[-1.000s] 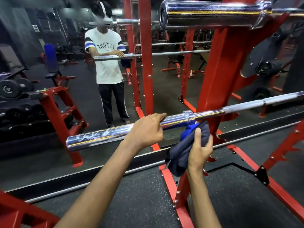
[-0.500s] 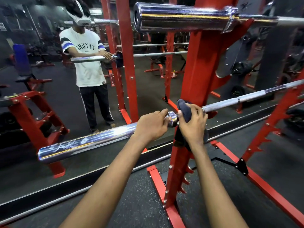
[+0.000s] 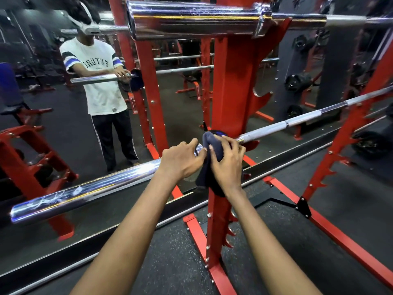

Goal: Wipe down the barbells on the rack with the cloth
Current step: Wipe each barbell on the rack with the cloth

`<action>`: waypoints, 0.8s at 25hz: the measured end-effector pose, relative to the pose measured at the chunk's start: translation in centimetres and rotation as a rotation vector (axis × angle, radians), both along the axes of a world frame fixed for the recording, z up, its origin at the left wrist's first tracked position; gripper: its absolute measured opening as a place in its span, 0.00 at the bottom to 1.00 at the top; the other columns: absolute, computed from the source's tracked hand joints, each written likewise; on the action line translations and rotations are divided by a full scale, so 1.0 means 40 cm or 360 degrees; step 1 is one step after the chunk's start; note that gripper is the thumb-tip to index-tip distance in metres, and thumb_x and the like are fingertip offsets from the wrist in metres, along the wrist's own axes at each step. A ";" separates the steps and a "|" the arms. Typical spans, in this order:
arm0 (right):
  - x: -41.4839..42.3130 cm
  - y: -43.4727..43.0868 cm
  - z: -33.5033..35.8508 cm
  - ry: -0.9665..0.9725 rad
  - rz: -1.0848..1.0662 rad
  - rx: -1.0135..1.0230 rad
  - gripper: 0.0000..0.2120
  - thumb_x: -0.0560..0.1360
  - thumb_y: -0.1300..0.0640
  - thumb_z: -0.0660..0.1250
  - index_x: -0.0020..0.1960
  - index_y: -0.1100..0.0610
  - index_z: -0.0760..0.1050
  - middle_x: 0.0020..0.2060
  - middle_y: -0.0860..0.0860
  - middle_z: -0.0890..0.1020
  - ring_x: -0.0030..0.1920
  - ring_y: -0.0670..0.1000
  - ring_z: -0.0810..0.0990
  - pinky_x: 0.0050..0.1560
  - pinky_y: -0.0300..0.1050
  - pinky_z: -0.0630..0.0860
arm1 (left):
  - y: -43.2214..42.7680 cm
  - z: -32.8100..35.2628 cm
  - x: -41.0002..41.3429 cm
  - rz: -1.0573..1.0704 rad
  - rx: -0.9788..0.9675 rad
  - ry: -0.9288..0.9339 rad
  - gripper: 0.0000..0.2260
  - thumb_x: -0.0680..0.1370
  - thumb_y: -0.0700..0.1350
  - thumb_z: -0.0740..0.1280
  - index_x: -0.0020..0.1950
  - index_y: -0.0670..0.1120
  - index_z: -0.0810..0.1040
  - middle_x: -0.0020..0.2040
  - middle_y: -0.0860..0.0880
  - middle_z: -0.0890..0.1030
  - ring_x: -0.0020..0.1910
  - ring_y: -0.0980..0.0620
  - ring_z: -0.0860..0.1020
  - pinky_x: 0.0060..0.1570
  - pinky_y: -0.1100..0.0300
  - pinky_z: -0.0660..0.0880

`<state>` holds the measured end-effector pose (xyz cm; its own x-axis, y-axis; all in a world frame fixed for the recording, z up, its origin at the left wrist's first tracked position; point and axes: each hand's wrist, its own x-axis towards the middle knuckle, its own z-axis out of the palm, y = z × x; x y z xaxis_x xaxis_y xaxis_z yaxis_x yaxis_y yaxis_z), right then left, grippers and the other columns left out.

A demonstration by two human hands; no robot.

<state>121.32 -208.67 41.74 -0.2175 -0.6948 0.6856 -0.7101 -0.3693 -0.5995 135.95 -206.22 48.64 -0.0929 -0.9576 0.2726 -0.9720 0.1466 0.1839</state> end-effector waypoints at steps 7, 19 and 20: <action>-0.096 -0.056 0.028 -0.0016 -0.0127 0.0179 0.17 0.79 0.51 0.67 0.66 0.55 0.77 0.61 0.58 0.77 0.59 0.65 0.75 0.62 0.58 0.72 | -0.012 -0.031 -0.035 -0.0031 -0.0349 -0.0208 0.19 0.79 0.55 0.51 0.57 0.49 0.77 0.55 0.50 0.82 0.51 0.45 0.79 0.39 0.51 0.70; -0.118 -0.053 0.048 -0.0080 -0.0165 0.0270 0.18 0.79 0.50 0.67 0.67 0.54 0.74 0.63 0.57 0.75 0.60 0.65 0.79 0.56 0.58 0.77 | -0.032 -0.012 -0.050 -0.0055 -0.0180 -0.0081 0.14 0.82 0.51 0.51 0.56 0.49 0.75 0.55 0.48 0.79 0.55 0.43 0.79 0.43 0.53 0.63; -0.103 -0.046 0.045 -0.0080 -0.0165 0.0264 0.20 0.80 0.47 0.66 0.68 0.54 0.73 0.64 0.57 0.74 0.61 0.64 0.78 0.58 0.59 0.77 | -0.030 -0.015 -0.050 -0.0052 -0.0234 -0.0094 0.14 0.82 0.51 0.51 0.55 0.49 0.75 0.54 0.48 0.79 0.54 0.43 0.79 0.43 0.53 0.63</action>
<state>117.19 -210.51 43.52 -0.3247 -0.7693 0.5502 -0.7069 -0.1891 -0.6816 133.96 -207.43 48.04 -0.1432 -0.9040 0.4028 -0.9748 0.1992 0.1007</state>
